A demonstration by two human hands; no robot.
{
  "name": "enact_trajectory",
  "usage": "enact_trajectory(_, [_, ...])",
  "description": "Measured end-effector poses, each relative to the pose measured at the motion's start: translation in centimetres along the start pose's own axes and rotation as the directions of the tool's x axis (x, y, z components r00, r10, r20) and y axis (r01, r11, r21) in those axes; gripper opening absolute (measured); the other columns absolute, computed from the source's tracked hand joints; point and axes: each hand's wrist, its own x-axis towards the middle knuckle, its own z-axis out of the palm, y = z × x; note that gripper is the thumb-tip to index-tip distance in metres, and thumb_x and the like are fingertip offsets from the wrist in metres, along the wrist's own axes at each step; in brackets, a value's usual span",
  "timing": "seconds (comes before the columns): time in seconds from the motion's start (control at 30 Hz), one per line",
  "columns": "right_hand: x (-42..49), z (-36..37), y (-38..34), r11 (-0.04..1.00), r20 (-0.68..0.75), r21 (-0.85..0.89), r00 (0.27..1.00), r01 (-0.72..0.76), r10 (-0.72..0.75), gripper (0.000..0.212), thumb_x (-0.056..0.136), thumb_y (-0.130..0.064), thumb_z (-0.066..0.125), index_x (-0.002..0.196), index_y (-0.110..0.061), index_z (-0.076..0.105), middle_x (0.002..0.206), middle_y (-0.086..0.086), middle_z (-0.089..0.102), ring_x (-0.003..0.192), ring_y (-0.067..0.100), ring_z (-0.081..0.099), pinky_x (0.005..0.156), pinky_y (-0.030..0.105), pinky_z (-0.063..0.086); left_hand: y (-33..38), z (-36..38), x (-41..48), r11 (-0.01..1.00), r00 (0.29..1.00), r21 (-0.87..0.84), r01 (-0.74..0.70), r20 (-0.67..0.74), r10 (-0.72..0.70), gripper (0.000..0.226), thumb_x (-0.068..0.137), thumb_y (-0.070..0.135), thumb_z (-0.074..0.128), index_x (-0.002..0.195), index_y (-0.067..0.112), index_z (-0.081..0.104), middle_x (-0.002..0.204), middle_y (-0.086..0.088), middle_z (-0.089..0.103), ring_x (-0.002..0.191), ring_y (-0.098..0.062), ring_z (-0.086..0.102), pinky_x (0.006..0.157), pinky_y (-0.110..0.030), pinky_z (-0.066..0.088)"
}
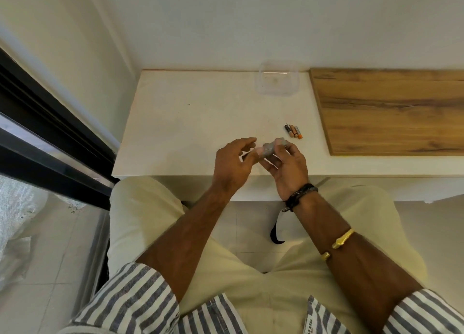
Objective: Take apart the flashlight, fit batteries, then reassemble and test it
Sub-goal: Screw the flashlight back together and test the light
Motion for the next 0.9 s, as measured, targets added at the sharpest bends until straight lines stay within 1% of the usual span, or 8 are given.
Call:
enact_trajectory(0.1, [0.5, 0.1, -0.3, 0.930, 0.021, 0.326, 0.985, -0.171, 0.173, 0.028, 0.102, -0.036, 0.055, 0.118, -0.013, 0.057, 0.104, 0.014, 0.070, 0.099, 0.031, 0.071, 0.095, 0.058, 0.054, 0.2, -0.1, 0.2, 0.959, 0.975, -0.202, 0.201, -0.049, -0.215, 0.035, 0.100, 0.040, 0.054, 0.123, 0.018, 0.068, 0.111, 0.011, 0.072, 0.101, 0.001, 0.065, 0.087, -0.016, 0.049])
enact_trajectory(0.17, [0.7, 0.0, -0.4, 0.860, 0.039, 0.463, 0.974, -0.215, 0.222, 0.026, 0.102, -0.041, 0.053, 0.105, -0.015, 0.057, 0.089, 0.009, 0.065, 0.085, 0.026, 0.067, 0.098, 0.057, 0.049, 0.1, -0.4, 0.5, 0.798, 0.925, -0.486, 0.356, 0.060, -0.376, 0.048, 0.102, 0.048, 0.043, 0.131, 0.015, 0.062, 0.125, 0.005, 0.068, 0.117, -0.005, 0.062, 0.101, -0.026, 0.046])
enact_trajectory(0.23, [0.8, -0.3, -0.6, 0.808, 0.066, 0.539, 0.968, -0.237, 0.240, 0.029, 0.099, -0.042, 0.052, 0.095, -0.014, 0.059, 0.078, 0.007, 0.058, 0.072, 0.023, 0.058, 0.094, 0.047, 0.046, -0.2, -0.8, 0.9, 0.627, 0.871, -0.634, 0.453, 0.166, -0.462, 0.066, 0.102, 0.058, 0.028, 0.142, 0.011, 0.050, 0.143, -0.004, 0.057, 0.132, -0.015, 0.053, 0.114, -0.037, 0.038])
enact_trajectory(0.33, [0.8, -0.9, -1.0, 0.769, 0.142, 0.585, 0.966, -0.257, 0.215, 0.030, 0.087, -0.038, 0.051, 0.083, -0.010, 0.061, 0.074, 0.007, 0.056, 0.066, 0.024, 0.054, 0.085, 0.041, 0.044, -0.4, -1.2, 1.1, 0.415, 0.820, -0.758, 0.504, 0.269, -0.505, 0.084, 0.096, 0.071, 0.017, 0.148, 0.009, 0.041, 0.151, -0.009, 0.048, 0.140, -0.022, 0.044, 0.120, -0.041, 0.029])
enact_trajectory(0.47, [0.4, -0.9, -1.6, 0.722, 0.189, 0.650, 0.971, -0.237, 0.148, 0.024, 0.069, -0.029, 0.050, 0.079, -0.009, 0.058, 0.073, 0.007, 0.051, 0.066, 0.025, 0.051, 0.086, 0.041, 0.042, -0.5, -1.4, 0.9, 0.222, 0.804, -0.833, 0.507, 0.365, -0.469, 0.098, 0.089, 0.081, 0.017, 0.150, 0.007, 0.035, 0.156, -0.013, 0.039, 0.146, -0.026, 0.034, 0.123, -0.044, 0.020])
enact_trajectory(0.6, [0.2, -0.7, -2.5, 0.679, 0.183, 0.702, 0.976, -0.215, 0.120, 0.020, 0.068, -0.026, 0.046, 0.073, -0.009, 0.055, 0.070, 0.006, 0.047, 0.064, 0.024, 0.048, 0.085, 0.040, 0.045, -0.4, -1.5, 0.7, 0.154, 0.802, -0.841, 0.518, 0.416, -0.429, 0.104, 0.085, 0.085, 0.017, 0.152, 0.006, 0.031, 0.158, -0.014, 0.035, 0.148, -0.027, 0.030, 0.124, -0.044, 0.017])
enact_trajectory(0.77, [0.0, -0.7, -3.2, 0.676, 0.146, 0.711, 0.981, -0.191, 0.124, 0.016, 0.070, -0.024, 0.043, 0.072, -0.010, 0.051, 0.068, 0.006, 0.045, 0.063, 0.024, 0.046, 0.085, 0.039, 0.043, -0.6, -1.5, 0.7, 0.147, 0.803, -0.835, 0.531, 0.439, -0.403, 0.108, 0.082, 0.087, 0.019, 0.152, 0.006, 0.029, 0.159, -0.014, 0.032, 0.149, -0.028, 0.028, 0.124, -0.044, 0.017])
enact_trajectory(0.9, [-0.1, -0.8, -3.3, 0.687, 0.172, 0.700, 0.980, -0.195, 0.102, 0.017, 0.069, -0.026, 0.046, 0.075, -0.011, 0.051, 0.072, 0.005, 0.045, 0.065, 0.024, 0.046, 0.091, 0.040, 0.039, -0.6, -1.5, 0.8, 0.111, 0.796, -0.830, 0.547, 0.474, -0.378, 0.112, 0.079, 0.090, 0.025, 0.153, 0.007, 0.027, 0.160, -0.012, 0.030, 0.151, -0.024, 0.023, 0.125, -0.043, 0.011])
